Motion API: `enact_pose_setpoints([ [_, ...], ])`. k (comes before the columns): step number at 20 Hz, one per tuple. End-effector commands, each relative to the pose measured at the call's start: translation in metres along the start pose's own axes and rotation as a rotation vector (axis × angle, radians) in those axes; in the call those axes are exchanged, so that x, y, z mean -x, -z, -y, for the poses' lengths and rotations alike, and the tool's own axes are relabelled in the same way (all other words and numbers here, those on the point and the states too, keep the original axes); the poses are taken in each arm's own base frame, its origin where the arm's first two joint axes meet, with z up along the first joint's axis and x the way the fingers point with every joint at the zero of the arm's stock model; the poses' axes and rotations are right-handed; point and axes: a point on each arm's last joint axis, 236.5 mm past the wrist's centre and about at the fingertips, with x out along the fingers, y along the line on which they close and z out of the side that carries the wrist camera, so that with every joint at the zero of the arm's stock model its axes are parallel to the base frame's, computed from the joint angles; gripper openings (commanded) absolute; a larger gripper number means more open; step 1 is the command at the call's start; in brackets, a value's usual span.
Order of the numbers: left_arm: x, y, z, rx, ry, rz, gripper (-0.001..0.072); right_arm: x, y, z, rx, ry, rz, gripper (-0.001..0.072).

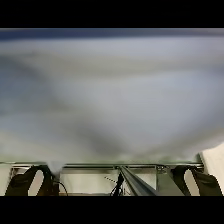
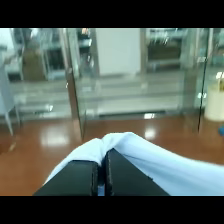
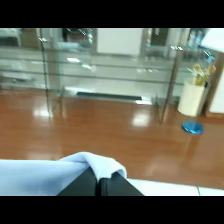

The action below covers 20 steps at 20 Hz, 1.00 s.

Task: Fold the shirts.

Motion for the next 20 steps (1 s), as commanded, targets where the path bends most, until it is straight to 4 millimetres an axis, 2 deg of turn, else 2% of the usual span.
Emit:
enact_pose_setpoints([
  [1, -0.013, 0.057, -0.007, 0.036, -0.003, -0.155, 0.0022, -0.002, 0.018, 0.006, -0.018, 0.023, -0.061, 0.0027],
  [3, -0.044, 0.108, -0.009, 0.063, 0.008, -0.282, 0.0022, -0.025, 0.045, 0.008, -0.062, -0.013, -0.144, 0.0027],
  [5, -0.079, 0.165, -0.006, 0.115, 0.036, -0.404, 0.0022, -0.057, 0.089, 0.017, -0.129, -0.032, -0.266, 0.0027],
  [10, -0.169, 0.324, 0.02, 0.299, 0.136, -0.71, 0.0022, -0.161, 0.23, 0.027, -0.363, -0.161, -0.511, 0.0027],
  [12, -0.205, 0.38, 0.036, 0.316, 0.163, -0.809, 0.0022, -0.206, 0.287, 0.041, -0.458, -0.166, -0.587, 0.0027],
  [15, -0.261, 0.435, 0.058, 0.416, 0.145, -0.856, 0.0022, -0.275, 0.353, 0.071, -0.564, -0.133, -0.676, 0.0027],
  [17, -0.297, 0.46, 0.069, 0.479, 0.141, -0.873, 0.0022, -0.317, 0.385, 0.084, -0.646, -0.132, -0.732, 0.0027],
  [20, -0.338, 0.49, 0.077, 0.527, 0.147, -0.909, 0.0023, -0.374, 0.42, 0.088, -0.737, -0.166, -0.784, 0.0027],
])
